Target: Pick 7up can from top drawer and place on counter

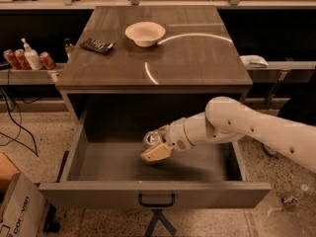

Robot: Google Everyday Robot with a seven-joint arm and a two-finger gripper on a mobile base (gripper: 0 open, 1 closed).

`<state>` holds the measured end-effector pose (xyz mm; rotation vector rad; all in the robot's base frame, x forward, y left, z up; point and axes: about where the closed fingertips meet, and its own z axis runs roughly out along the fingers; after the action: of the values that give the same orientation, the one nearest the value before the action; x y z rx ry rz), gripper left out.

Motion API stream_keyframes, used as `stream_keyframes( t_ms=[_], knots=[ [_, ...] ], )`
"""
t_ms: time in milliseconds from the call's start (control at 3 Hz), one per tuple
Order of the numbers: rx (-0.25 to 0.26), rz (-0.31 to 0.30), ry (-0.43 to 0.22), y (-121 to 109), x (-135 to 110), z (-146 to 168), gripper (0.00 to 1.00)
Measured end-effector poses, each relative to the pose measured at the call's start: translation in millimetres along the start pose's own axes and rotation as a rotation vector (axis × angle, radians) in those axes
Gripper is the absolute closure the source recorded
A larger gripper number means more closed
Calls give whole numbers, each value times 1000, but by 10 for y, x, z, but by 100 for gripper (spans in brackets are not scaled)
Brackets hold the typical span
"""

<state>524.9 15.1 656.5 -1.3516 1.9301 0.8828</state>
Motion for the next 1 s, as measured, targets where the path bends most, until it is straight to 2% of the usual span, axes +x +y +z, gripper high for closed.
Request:
stream_keyframes(
  t_ms=[333, 667, 1000],
  knots=[
    [14, 6, 4, 2, 3, -134, 66],
    [-6, -28, -5, -55, -209, -595, 95],
    [-36, -99, 4, -164, -525, -1126, 100]
  ],
)
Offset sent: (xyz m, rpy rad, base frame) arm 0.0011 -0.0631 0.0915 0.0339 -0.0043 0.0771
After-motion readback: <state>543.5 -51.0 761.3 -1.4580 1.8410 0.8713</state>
